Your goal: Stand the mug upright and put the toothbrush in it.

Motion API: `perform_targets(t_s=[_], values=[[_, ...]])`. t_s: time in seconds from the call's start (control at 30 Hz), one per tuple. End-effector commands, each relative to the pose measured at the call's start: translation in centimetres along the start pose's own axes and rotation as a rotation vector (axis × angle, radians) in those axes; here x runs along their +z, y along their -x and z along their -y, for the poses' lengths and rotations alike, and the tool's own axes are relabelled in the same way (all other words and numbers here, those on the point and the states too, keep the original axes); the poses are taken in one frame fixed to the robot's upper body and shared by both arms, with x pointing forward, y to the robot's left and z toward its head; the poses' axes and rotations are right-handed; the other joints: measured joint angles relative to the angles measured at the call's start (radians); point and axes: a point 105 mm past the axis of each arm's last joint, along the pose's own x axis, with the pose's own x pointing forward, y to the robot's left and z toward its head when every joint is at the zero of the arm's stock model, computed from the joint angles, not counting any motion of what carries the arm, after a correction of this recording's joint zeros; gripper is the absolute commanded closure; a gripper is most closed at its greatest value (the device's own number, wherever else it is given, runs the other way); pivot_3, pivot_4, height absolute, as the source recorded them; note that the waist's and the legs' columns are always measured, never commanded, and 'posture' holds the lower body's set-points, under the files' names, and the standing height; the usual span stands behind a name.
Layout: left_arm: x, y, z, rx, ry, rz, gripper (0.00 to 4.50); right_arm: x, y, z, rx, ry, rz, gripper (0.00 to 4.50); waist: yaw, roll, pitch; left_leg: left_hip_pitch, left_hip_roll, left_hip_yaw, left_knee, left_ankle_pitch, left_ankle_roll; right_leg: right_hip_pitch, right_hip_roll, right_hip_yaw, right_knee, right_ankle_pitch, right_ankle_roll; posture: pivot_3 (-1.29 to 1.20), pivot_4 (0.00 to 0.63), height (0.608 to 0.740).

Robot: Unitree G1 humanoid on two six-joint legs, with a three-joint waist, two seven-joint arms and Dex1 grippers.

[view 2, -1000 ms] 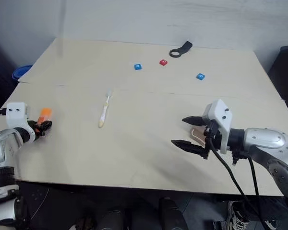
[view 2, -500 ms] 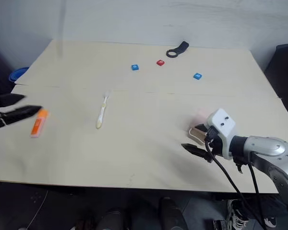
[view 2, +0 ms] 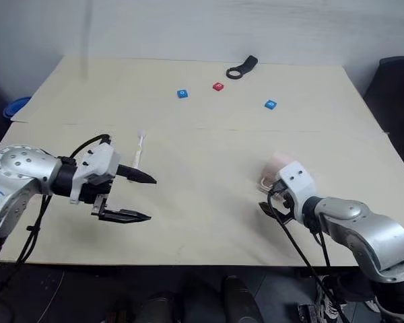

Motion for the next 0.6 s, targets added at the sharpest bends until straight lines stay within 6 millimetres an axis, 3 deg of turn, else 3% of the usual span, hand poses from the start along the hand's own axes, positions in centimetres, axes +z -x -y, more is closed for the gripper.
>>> perform_targets(t_s=[0.03, 0.2, 0.37, 0.6], values=[[1.0, 0.0, -0.5, 0.011, -0.046, 0.023, 0.04, 0.4, -1.1, 0.0, 0.01, 0.037, 0.009, 0.0, -0.003, 0.0, 0.0, 0.0, 0.0, 0.0, 0.0, 0.0, 0.0, 0.0, 0.0, 0.0, 0.0, 0.0, 0.0, 0.0, 0.15, 0.74], [0.9, -0.3, -0.3, 0.002, -0.053, 0.021, 0.04, 0.3, -3.4, -0.5, 0.072, 0.071, -0.016, 0.0, -0.014, 0.0, 0.0, 0.001, 0.003, 0.001, 0.0, 0.0, 0.0, 0.0, 0.002, 0.001, 0.001, 0.0, 0.0, 0.0, 0.15, 0.74], [0.9, 0.0, -0.5, 0.01, -0.05, 0.023, 0.04, 0.2, -4.4, -0.6, 0.115, 0.112, -0.032, 0.0, -0.015, -0.001, -0.001, 0.003, 0.004, 0.002, 0.0, 0.0, 0.0, 0.0, 0.004, 0.002, 0.002, 0.0, 0.0, 0.0, 0.15, 0.74], [1.1, -0.2, -0.6, 0.015, -0.048, 0.036, 0.0, 0.6, -4.6, -0.5, 0.157, 0.135, -0.023, 2.22, -0.014, -0.002, -0.001, 0.004, 0.005, 0.002, 0.0, 0.0, 0.0, 0.001, 0.004, 0.002, 0.003, 0.0, 0.0, 0.0, 0.15, 0.74]])
